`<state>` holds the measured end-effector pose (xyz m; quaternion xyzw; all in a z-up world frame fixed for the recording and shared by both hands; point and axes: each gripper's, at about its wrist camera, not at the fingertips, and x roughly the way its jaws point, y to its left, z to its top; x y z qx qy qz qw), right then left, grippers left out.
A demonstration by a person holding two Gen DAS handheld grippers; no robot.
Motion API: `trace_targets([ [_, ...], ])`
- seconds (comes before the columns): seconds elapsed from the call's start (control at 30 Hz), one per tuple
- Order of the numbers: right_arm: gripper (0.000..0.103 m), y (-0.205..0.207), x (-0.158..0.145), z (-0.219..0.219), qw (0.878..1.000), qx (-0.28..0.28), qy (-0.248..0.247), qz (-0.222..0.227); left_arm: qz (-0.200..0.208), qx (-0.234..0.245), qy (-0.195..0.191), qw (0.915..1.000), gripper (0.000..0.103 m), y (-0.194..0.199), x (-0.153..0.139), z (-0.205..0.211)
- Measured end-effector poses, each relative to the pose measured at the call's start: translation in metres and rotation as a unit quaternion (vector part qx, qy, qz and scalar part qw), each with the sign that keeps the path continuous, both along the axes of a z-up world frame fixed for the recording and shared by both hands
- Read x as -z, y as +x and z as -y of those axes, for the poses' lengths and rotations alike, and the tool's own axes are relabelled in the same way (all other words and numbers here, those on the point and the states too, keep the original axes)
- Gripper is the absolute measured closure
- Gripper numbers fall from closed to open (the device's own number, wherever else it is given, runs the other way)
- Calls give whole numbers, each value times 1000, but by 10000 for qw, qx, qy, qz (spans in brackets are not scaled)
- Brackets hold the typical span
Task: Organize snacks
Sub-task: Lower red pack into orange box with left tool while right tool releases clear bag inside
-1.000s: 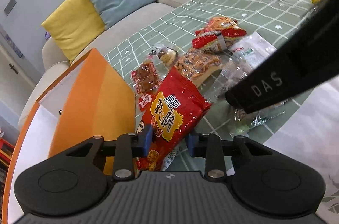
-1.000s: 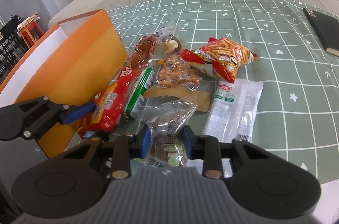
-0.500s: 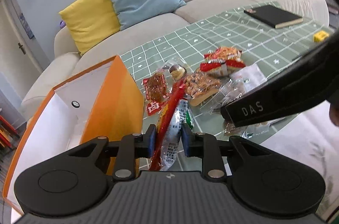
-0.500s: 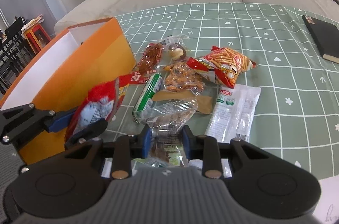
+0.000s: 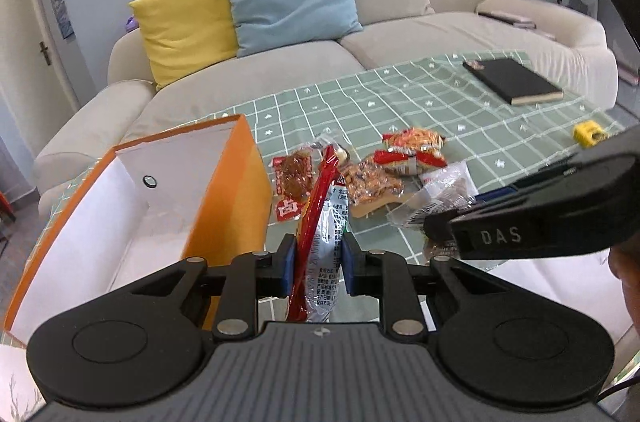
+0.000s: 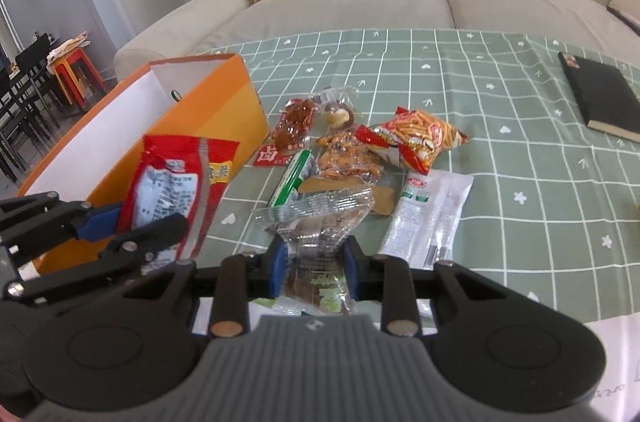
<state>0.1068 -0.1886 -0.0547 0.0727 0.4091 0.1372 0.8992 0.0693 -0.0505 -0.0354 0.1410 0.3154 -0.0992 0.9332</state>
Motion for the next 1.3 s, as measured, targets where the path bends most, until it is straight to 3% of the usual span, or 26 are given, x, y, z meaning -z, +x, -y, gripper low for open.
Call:
trace_targets([
  [0.4,77,-27,-52,-11,9968,-122,63,791,252,-470,-711,9960,78,-11,-52,-33],
  [0.73,77,-18,-82,-59,9913,-755,104,1077,496,-865,-784,9919,78,-2,-83,-72],
  [1.0,77,0,-91,-116,9795,-1532,-321,1272,-24,-1081,-703,9916,78,30,-86,-118],
  [1.3,77,28,-88,-180,9528,-2415,-1047,1516,-691,-1380,-379,9873,78,63,-63,-161],
])
